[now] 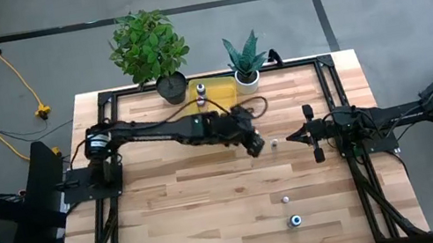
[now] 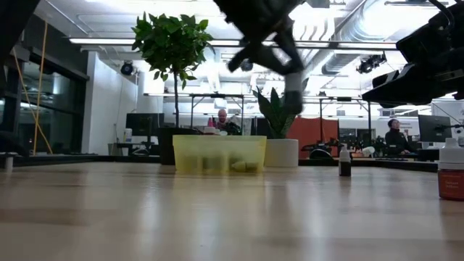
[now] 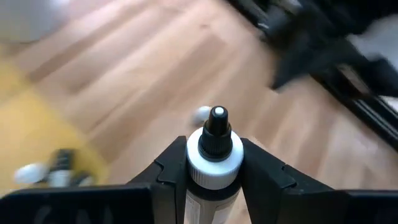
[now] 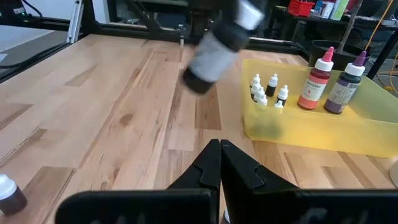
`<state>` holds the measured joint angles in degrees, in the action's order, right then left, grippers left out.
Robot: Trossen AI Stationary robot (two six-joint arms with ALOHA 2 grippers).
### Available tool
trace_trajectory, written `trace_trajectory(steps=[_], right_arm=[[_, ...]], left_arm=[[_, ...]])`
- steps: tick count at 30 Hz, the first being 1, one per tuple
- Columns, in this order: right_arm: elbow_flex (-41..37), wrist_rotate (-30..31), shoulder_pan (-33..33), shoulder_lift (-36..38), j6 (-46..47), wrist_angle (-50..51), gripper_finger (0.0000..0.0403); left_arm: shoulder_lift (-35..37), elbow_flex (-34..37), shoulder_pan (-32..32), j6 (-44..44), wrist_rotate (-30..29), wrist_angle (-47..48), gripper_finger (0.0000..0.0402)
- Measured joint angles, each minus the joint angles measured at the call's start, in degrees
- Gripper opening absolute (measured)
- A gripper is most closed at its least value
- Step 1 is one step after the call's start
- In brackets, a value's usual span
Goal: Pick & Place food coloring
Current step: Put the large black food coloring bottle into the yellow bin
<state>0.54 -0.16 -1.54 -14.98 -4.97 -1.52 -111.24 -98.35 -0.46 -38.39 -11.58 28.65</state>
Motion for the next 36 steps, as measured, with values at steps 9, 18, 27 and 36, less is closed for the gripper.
trace_trajectory(steps=[9,18,27,36], right_arm=[[0.0,0.0,0.0,0.0,0.0,0.0,0.0],[0.0,0.0,0.0,0.0,0.0,0.0,0.0],[0.0,0.0,0.0,0.1,0.0,0.0,0.0],[0.0,0.0,0.0,0.0,0.0,0.0,0.0]], left_arm=[[1.5,0.1,4.5,-8.5,-17.5,10.1,0.0101],[0.0,2.8,8.8,-8.4,-28.9,8.4,0.0102],[-4.3,2.7,12.5,-5.7,-33.6,3.9,0.0101],[-7.4,0.8,14.0,-6.0,-39.3,1.3,0.0101]])
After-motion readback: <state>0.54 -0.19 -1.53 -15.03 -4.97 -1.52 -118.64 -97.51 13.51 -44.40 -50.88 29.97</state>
